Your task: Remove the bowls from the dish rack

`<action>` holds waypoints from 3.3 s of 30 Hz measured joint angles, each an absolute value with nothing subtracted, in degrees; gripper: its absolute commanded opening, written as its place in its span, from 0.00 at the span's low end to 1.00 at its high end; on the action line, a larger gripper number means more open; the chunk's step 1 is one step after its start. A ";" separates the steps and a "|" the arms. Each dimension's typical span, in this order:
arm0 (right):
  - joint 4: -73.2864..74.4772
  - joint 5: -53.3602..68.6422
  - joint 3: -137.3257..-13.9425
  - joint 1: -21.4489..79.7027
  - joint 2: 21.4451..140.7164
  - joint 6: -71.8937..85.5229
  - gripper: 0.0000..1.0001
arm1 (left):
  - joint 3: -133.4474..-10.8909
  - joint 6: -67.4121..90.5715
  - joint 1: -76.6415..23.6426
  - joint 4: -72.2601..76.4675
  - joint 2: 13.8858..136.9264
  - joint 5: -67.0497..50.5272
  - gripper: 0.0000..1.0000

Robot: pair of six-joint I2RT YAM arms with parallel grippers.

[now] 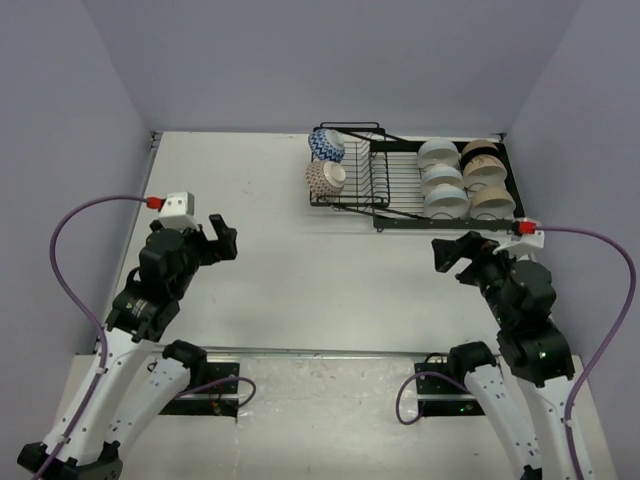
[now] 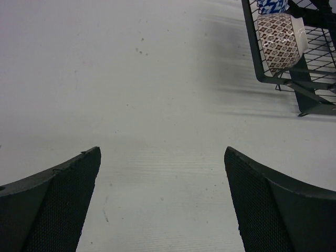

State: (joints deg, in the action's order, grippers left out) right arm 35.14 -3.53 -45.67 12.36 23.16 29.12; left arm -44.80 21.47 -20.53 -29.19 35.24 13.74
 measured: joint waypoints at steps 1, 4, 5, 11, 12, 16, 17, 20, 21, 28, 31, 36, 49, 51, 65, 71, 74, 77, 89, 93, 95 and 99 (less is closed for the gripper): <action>35.11 -3.51 -45.67 12.36 22.61 29.08 0.99 | -44.80 21.52 -20.53 -29.19 35.51 13.63 1.00; 35.09 -3.53 -45.67 12.36 21.15 28.93 0.99 | -44.80 22.35 -20.53 -29.21 36.42 12.93 1.00; 35.09 -3.51 -45.67 12.36 20.75 28.93 0.99 | -44.80 23.14 -20.53 -29.23 36.71 12.58 1.00; 34.02 -1.50 -44.88 12.36 19.46 28.91 0.99 | -44.58 34.33 -20.47 -28.45 38.04 7.49 1.00; 33.63 -0.54 -44.53 12.36 19.11 28.91 0.99 | -44.29 36.69 -20.47 -27.03 38.59 5.80 1.00; 32.29 3.14 -44.12 12.36 18.61 28.80 0.99 | -44.60 43.92 -19.79 -18.20 44.69 -1.54 1.00; 32.05 4.38 -44.12 12.36 18.65 28.64 0.99 | -45.21 45.36 -19.20 -15.05 48.31 -4.08 1.00; 31.99 7.31 -44.12 12.36 18.74 28.18 0.99 | -48.73 49.45 -15.46 -4.99 60.93 -13.96 1.00; 31.99 8.51 -44.10 12.36 18.74 28.05 0.99 | -49.91 51.59 -13.50 -0.64 65.58 -17.96 1.00; 30.57 12.64 -42.02 12.36 18.85 28.05 0.99 | -55.94 68.97 -5.28 28.99 92.18 -35.88 1.00; 30.44 13.61 -41.82 12.36 19.20 28.03 0.99 | -62.39 75.66 -5.17 39.31 102.19 -40.25 1.00; 30.06 14.83 -41.82 12.36 19.22 27.99 0.99 | -72.23 83.11 -5.10 51.35 114.63 -43.72 1.00; 29.93 15.20 -41.82 12.36 20.47 27.35 0.99 | -84.49 93.97 -4.91 62.81 133.62 -44.75 0.99; 29.91 15.20 -41.82 12.36 20.64 27.29 0.99 | -85.80 95.48 -4.91 63.99 135.83 -44.84 0.99; 29.93 14.46 -41.82 12.36 21.10 26.92 0.99 | -101.91 104.40 -6.28 69.30 148.62 -45.17 0.97; 29.93 14.48 -41.82 12.36 21.10 26.81 0.99 | -106.02 105.41 -7.70 69.32 150.41 -45.15 0.94; 29.95 14.48 -41.82 12.36 21.10 26.79 0.99 | -107.02 105.93 -8.23 69.32 151.30 -45.08 0.92; 29.95 14.50 -41.82 12.36 21.17 26.76 0.99 | -107.18 106.78 -8.49 69.38 152.00 -44.95 0.92; 29.93 14.61 -41.82 12.36 21.78 26.72 0.99 | -109.12 109.93 -9.39 71.83 153.77 -44.29 0.84; 29.93 14.76 -41.82 12.36 22.17 26.65 0.99 | -109.86 111.44 -9.96 73.14 154.17 -44.18 0.81; 29.91 14.98 -41.82 12.36 22.57 26.55 0.99 | -110.17 111.96 -10.17 73.30 154.30 -44.14 0.80; 29.91 15.97 -41.82 12.36 23.20 26.52 0.99 | -110.43 113.01 -10.41 73.89 154.65 -43.94 0.76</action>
